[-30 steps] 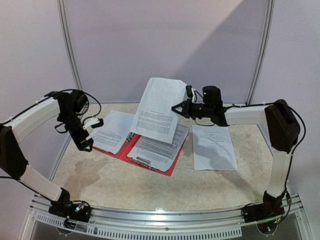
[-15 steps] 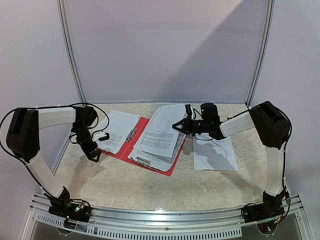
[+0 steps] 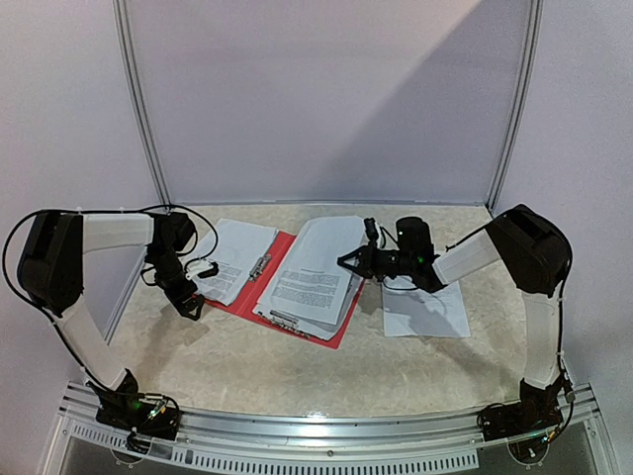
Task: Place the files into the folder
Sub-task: Place the file in the folder with some files.
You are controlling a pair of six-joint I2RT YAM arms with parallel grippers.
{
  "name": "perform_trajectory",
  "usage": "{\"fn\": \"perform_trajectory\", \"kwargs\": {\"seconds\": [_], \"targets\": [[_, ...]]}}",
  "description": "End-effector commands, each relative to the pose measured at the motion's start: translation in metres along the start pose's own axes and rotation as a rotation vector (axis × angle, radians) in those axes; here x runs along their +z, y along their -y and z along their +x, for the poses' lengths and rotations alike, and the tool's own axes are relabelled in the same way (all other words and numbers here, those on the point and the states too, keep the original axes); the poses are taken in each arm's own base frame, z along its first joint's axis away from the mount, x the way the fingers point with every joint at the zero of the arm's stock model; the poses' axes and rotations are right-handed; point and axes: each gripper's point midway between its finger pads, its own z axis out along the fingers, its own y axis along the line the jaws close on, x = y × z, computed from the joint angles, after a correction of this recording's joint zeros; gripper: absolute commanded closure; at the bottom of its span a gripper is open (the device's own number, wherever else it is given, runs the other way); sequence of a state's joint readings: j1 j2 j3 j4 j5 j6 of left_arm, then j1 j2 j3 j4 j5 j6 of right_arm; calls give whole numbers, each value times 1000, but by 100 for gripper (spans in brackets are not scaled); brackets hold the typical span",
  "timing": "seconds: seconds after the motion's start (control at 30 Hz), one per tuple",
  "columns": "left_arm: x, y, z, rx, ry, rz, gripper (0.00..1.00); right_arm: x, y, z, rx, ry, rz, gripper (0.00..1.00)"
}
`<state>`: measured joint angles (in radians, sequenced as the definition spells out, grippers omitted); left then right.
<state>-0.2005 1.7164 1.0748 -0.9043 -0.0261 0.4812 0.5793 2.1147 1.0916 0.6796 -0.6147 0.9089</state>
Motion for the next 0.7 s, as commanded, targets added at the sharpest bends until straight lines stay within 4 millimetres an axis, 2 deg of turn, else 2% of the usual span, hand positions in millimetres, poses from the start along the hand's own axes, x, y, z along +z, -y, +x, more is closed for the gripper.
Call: {"fn": "perform_trajectory", "kwargs": {"seconds": [0.0, 0.5, 0.67], "targets": [[2, -1, -2, -24, 13, 13, 0, 5, 5, 15, 28, 6, -16, 100], [-1, -4, -6, -33, 29, 4, 0, 1, 10, 36, 68, 6, -3, 100], [-2, -5, -6, -31, 32, -1, 1, 2, 12, 37, 67, 5, 6, 100]]}}
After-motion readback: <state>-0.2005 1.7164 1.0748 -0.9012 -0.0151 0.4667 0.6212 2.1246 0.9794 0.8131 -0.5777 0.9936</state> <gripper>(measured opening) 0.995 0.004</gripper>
